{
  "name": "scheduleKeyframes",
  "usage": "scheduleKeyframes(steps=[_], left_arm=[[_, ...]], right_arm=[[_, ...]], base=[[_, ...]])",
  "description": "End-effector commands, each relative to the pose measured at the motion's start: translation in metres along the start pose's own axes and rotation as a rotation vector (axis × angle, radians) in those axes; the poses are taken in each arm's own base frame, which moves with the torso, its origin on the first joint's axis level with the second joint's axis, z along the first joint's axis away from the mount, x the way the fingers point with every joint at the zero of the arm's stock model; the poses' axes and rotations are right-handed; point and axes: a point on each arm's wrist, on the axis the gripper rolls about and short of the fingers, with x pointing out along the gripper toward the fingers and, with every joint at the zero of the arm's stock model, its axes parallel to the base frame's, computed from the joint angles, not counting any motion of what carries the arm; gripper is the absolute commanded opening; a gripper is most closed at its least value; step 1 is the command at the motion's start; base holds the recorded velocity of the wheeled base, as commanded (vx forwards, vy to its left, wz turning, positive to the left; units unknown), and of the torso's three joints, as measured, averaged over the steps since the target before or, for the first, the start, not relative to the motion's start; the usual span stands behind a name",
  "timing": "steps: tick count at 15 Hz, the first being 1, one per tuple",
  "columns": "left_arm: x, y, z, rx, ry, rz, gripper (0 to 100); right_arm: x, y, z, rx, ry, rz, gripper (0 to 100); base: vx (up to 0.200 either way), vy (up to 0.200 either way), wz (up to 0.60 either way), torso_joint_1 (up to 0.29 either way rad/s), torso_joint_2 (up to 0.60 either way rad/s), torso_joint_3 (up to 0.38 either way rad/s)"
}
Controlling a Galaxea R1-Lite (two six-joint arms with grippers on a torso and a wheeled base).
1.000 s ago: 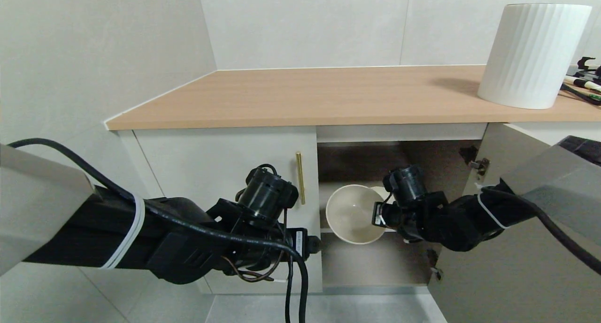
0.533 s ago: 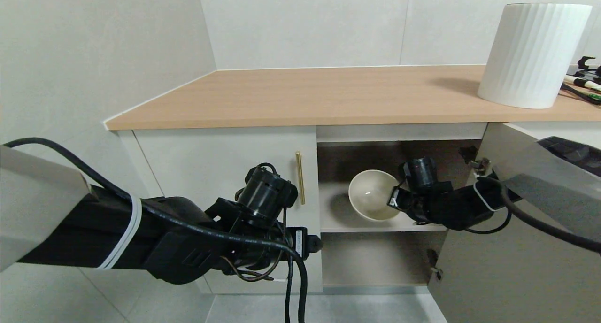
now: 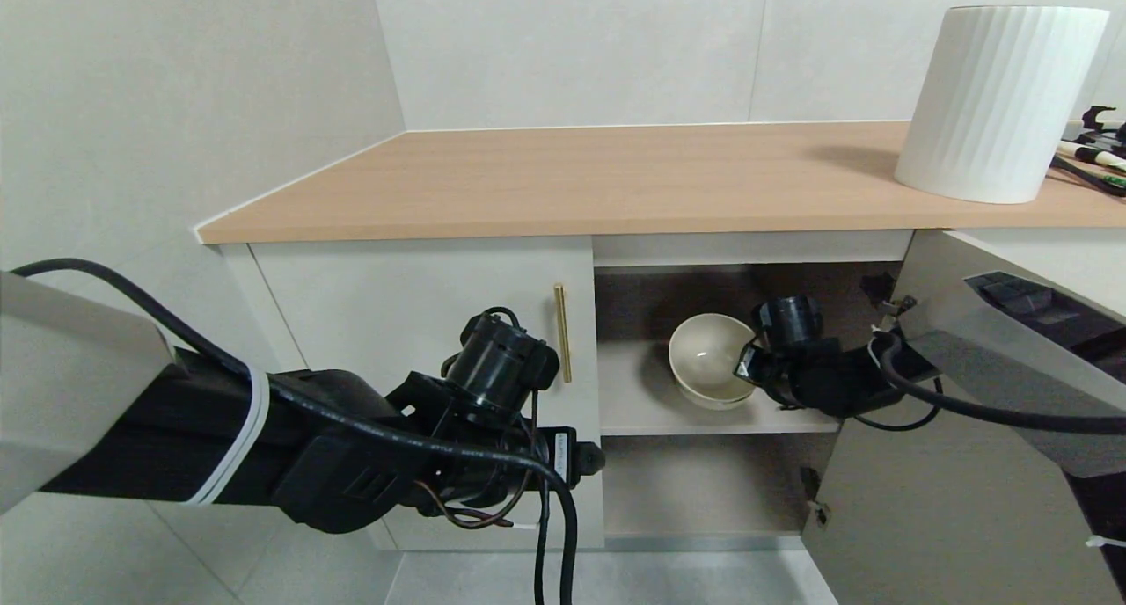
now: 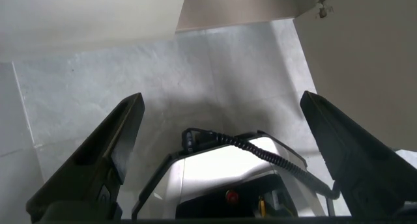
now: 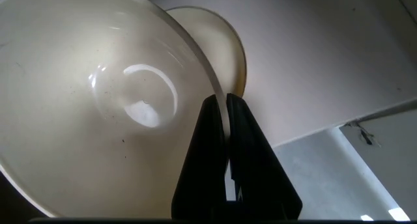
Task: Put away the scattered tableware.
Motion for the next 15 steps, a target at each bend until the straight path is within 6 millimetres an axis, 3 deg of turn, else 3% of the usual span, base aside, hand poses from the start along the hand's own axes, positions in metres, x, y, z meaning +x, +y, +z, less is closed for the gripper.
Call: scheduleKeyframes(steps=[1, 5, 11, 12, 15], left_arm=[[0.001, 0.000, 0.000, 0.000, 0.002, 0.002, 100], [0.001, 0.000, 0.000, 0.000, 0.002, 0.002, 100], [0.002, 0.000, -0.001, 0.000, 0.005, 0.003, 100], [0.002, 0.000, -0.001, 0.000, 0.005, 0.003, 100], [0.002, 0.000, -0.001, 0.000, 0.005, 0.003, 100]], right_arm=[[0.009, -0.002, -0.005, -0.002, 0.006, -0.008, 0], [0.022, -0.004, -0.004, 0.006, -0.019, -0.028, 0], [0.026, -0.003, -0.004, 0.009, -0.024, -0.028, 0], [0.026, -0.003, -0.004, 0.009, -0.024, -0.028, 100], [0.026, -0.004, -0.005, 0.005, -0.019, -0.030, 100]], base=[[0.000, 0.000, 0.00, 0.000, 0.00, 0.000], [0.000, 0.000, 0.00, 0.000, 0.00, 0.000], [0.000, 0.000, 0.00, 0.000, 0.00, 0.000], [0.000, 0.000, 0.00, 0.000, 0.00, 0.000], [0.000, 0.000, 0.00, 0.000, 0.00, 0.000]])
